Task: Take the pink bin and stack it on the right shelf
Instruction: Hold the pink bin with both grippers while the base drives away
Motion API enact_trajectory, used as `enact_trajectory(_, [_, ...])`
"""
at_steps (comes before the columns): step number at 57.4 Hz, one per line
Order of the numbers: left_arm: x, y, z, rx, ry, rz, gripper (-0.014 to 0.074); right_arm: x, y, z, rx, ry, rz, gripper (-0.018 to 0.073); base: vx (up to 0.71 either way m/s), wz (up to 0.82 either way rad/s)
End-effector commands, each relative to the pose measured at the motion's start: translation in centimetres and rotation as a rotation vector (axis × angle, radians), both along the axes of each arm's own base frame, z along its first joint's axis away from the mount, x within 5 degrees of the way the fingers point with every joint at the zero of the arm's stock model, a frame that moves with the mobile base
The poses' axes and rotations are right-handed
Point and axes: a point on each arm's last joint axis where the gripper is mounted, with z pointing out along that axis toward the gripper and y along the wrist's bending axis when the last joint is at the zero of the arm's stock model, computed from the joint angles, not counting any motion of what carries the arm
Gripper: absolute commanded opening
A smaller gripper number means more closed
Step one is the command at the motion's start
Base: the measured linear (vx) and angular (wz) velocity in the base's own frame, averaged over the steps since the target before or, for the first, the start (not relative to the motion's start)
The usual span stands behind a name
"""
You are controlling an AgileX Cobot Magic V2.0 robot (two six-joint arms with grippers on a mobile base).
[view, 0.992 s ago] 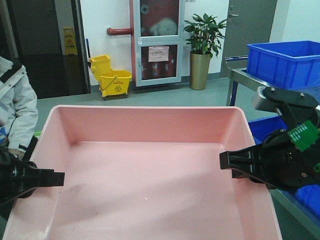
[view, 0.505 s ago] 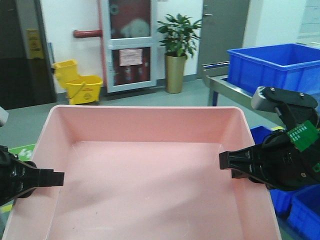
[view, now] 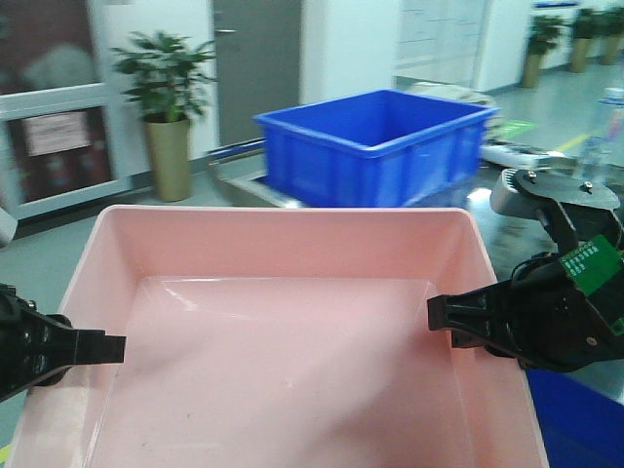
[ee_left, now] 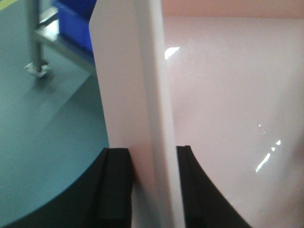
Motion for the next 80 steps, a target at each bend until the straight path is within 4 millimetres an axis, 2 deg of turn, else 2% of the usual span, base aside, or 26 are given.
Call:
enact_trajectory(1, [-0.51, -0.18, 2.15, -0.068, -0.093, 0.007, -0.0001, -0.21, -0.37, 2.47, 0.036, -0.148, -0.002, -0.0008, 0.43, -0.79])
enact_trajectory(41, [-0.5, -0.18, 2.16, -0.068, -0.095, 0.008, -0.0001, -0.21, -0.37, 2.47, 0.036, -0.148, -0.002, -0.0008, 0.38, -0.72])
enact_trajectory(80, [-0.46, -0.18, 2.15, -0.069, -0.095, 0.009, -0.0001, -0.2, -0.36, 2.49, 0.037, -0.15, -0.002, -0.0008, 0.23, -0.43])
